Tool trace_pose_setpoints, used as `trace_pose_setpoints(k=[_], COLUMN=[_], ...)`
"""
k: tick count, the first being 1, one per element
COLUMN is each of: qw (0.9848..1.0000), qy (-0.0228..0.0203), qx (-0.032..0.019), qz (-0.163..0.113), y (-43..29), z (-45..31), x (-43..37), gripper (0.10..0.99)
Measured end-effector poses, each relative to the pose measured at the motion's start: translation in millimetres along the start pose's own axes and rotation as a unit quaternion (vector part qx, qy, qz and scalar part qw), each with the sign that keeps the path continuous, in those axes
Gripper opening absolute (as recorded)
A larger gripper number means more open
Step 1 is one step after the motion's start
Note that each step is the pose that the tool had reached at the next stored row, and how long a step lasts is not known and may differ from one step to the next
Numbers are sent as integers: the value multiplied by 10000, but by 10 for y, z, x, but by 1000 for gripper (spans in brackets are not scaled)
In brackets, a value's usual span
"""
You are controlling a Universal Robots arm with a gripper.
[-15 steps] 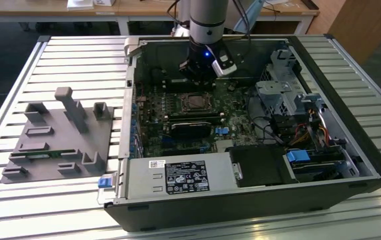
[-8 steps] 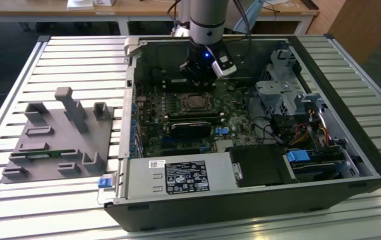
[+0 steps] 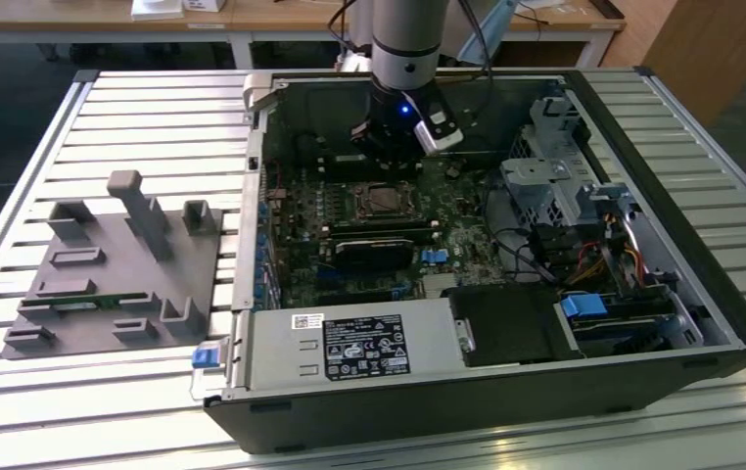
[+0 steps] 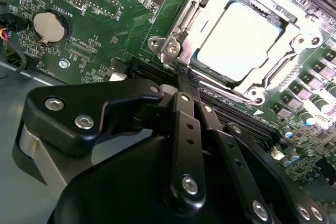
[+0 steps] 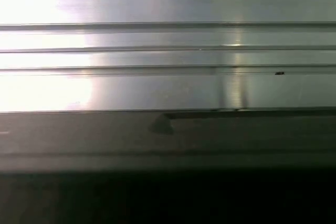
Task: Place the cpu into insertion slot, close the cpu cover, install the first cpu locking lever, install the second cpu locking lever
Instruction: 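Install the first cpu locking lever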
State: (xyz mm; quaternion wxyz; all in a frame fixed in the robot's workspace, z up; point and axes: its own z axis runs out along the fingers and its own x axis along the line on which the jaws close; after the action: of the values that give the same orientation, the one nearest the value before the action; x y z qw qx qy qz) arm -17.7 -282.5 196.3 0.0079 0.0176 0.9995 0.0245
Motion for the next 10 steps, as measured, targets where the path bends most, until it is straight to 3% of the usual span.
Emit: trace_pose_setpoints(k=[6, 10], qw=[10000, 10000], qy=[-4, -2], qx=[-8, -3], qz=[0, 0], y=[4, 6], z=[-18, -103], x=[-3, -3], gripper=[106, 106])
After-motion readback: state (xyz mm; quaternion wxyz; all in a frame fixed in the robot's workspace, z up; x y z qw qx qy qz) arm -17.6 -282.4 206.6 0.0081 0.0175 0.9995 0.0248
